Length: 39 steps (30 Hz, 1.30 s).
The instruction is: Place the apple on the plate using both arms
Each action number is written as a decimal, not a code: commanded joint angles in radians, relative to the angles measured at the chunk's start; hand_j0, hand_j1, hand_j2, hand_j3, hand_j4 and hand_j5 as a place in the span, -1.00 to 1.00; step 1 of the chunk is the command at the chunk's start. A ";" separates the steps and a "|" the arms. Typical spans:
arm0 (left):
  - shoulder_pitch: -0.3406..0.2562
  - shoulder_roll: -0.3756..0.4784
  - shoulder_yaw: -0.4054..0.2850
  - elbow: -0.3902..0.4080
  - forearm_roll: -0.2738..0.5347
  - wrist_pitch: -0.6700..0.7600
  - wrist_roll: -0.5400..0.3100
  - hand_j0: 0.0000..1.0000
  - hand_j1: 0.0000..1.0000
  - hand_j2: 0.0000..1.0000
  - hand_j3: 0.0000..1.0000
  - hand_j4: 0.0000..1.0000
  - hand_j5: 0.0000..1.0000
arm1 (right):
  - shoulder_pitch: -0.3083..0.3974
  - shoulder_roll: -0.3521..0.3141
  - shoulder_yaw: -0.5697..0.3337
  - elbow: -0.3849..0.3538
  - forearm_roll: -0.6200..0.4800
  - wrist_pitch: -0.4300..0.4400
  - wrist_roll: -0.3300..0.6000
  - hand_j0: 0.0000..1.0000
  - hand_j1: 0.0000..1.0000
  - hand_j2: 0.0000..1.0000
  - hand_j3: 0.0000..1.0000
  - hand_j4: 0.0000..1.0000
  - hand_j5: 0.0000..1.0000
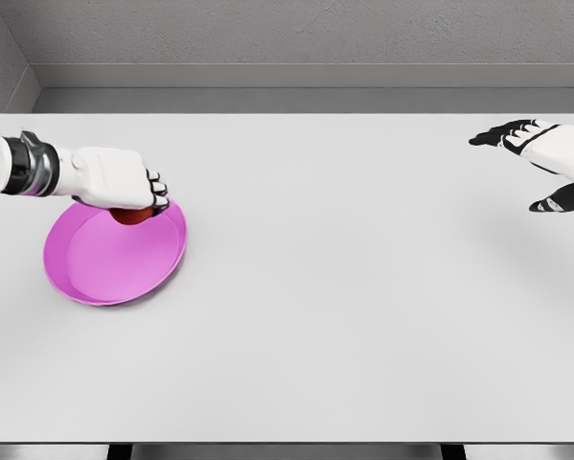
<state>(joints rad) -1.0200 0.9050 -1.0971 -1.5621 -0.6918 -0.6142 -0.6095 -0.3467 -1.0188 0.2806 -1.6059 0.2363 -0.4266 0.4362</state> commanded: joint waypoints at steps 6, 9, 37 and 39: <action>0.020 -0.005 -0.001 -0.001 -0.051 0.003 -0.001 -0.57 -0.57 -0.57 -0.57 -0.57 -0.57 | 0.000 -0.001 0.000 0.000 -0.005 0.002 -0.001 1.00 1.00 1.00 1.00 1.00 1.00; 0.014 -0.001 0.011 0.005 -0.046 0.003 -0.001 1.00 1.00 1.00 1.00 1.00 1.00 | -0.001 -0.001 0.000 0.000 -0.005 0.002 -0.001 1.00 1.00 1.00 1.00 1.00 1.00; 0.090 0.084 0.129 0.208 0.566 0.003 -0.001 1.00 1.00 1.00 1.00 1.00 1.00 | 0.000 -0.003 -0.005 0.000 -0.005 0.002 -0.001 1.00 1.00 1.00 1.00 1.00 1.00; 0.118 0.091 0.151 0.246 0.592 0.003 -0.001 1.00 1.00 1.00 1.00 1.00 1.00 | 0.000 -0.003 -0.005 0.000 -0.005 0.002 -0.001 1.00 1.00 1.00 1.00 1.00 1.00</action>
<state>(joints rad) -0.8736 0.9870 -0.9598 -1.3457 -0.1290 -0.6136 -0.6111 -0.3467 -1.0204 0.2764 -1.6058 0.2367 -0.4266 0.4362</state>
